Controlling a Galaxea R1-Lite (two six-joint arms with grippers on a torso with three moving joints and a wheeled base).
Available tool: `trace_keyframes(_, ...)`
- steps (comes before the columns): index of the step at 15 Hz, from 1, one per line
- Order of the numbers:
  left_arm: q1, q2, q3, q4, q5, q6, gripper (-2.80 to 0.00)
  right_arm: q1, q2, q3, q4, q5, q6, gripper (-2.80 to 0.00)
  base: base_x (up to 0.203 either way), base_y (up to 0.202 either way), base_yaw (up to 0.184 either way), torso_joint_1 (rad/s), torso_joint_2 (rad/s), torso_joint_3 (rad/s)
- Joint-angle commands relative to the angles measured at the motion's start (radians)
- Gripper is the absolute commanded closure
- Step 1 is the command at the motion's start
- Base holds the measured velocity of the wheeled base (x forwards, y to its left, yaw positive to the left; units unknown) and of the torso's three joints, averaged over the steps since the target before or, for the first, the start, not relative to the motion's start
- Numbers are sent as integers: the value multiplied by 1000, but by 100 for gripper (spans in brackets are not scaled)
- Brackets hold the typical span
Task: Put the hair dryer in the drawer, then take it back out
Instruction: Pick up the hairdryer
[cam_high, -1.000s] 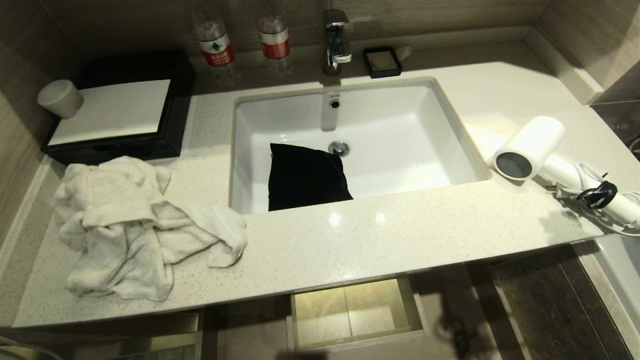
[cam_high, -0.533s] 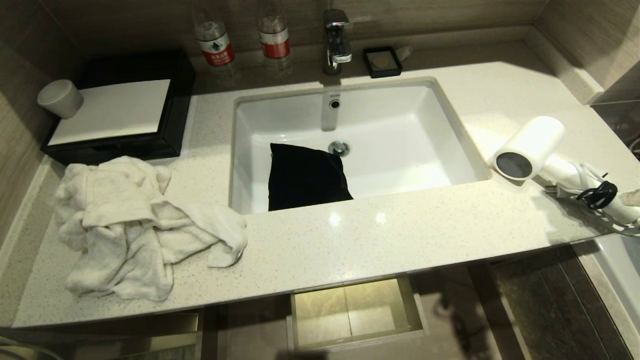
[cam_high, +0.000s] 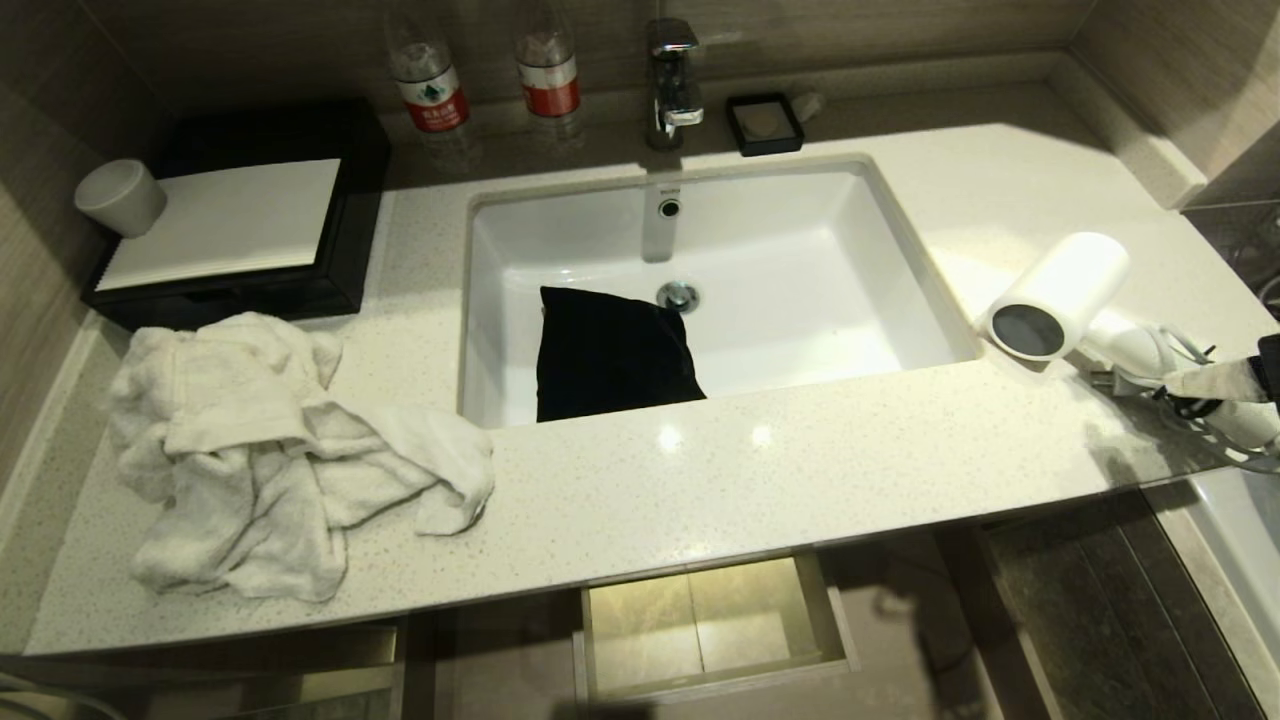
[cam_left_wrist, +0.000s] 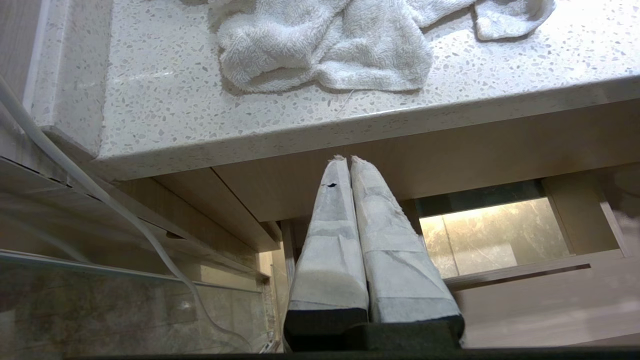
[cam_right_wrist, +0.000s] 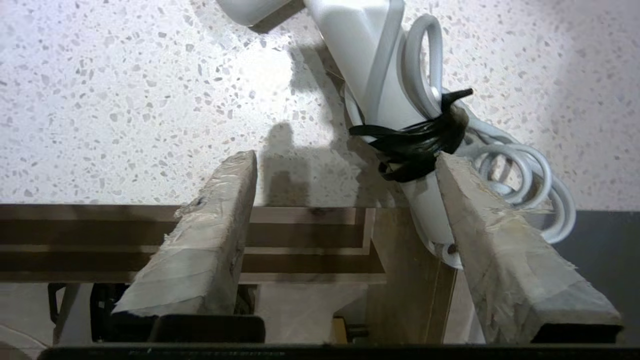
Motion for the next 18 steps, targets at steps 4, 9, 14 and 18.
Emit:
trace_keyframes(4,0,0,2,0,0,0,0,-87,69,-30,-4,148,-90,-280,0,0,0,0,0,0)
trace_keyframes(9,0,0,2,0,0,0,0,-121,117,-69,-3,228,-138,-280,0,0,0,0,0,0)
trace_keyframes(14,0,0,1,0,0,0,0,-131,181,-131,-3,271,-155,-280,0,0,0,0,0,0)
trace_keyframes(18,0,0,1,0,0,0,0,-132,232,-171,-6,288,-154,-280,0,0,0,0,0,0)
